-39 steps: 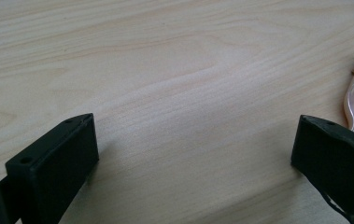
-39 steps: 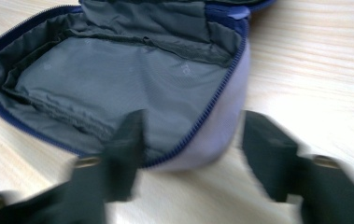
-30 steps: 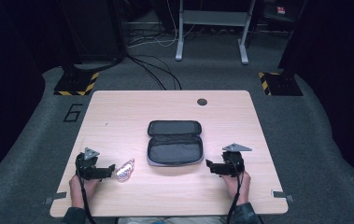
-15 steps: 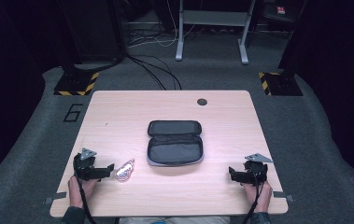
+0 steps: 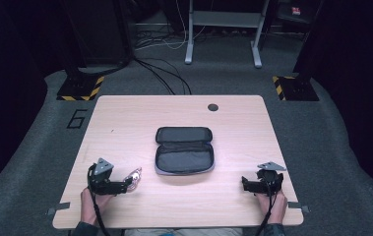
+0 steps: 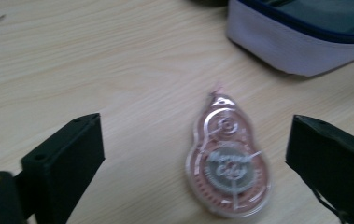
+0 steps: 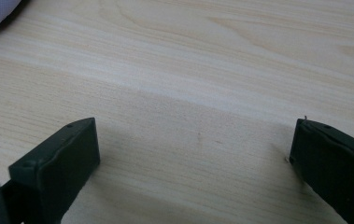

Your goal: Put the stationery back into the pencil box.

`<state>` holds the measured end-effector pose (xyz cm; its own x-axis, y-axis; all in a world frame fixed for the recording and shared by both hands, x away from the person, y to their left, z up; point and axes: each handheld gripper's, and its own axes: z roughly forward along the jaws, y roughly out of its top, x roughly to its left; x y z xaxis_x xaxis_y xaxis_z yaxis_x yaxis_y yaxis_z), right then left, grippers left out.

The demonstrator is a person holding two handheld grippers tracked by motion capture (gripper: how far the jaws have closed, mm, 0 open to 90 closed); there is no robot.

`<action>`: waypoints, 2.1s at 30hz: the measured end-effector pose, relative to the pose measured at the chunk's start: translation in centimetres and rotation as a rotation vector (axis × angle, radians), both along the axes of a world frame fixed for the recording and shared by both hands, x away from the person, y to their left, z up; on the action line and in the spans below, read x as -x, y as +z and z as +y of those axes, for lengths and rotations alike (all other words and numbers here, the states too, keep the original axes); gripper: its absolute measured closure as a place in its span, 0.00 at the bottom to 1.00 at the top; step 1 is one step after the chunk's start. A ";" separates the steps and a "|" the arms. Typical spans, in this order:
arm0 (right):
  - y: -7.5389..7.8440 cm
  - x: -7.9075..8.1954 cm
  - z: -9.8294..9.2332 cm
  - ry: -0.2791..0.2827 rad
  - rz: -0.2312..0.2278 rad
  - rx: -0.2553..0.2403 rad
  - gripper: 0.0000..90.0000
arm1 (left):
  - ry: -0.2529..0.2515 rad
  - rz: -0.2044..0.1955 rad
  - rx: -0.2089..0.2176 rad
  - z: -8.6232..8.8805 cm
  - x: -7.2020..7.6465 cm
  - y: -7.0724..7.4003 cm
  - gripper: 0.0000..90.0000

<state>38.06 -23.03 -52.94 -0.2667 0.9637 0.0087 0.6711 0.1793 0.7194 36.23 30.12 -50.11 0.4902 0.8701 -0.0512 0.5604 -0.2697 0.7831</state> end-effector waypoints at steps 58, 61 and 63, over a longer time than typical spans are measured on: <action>-0.1 0.0 -0.2 0.008 -0.009 0.005 0.01 | -0.099 -0.037 -0.059 -2.4 -1.1 1.5 0.56; -0.1 0.0 -0.1 0.007 -0.009 0.003 0.01 | -0.106 -0.046 -0.067 -2.7 -1.3 2.1 0.56; -0.1 0.0 -0.1 0.008 -0.010 0.002 0.01 | -0.115 -0.046 -0.066 -2.8 -1.4 2.5 0.56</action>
<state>38.11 -23.14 -53.03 -0.2742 0.9617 0.0038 0.6626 0.1861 0.7255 37.64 27.33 -47.65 0.5874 0.8088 0.0287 0.4869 -0.3815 0.7857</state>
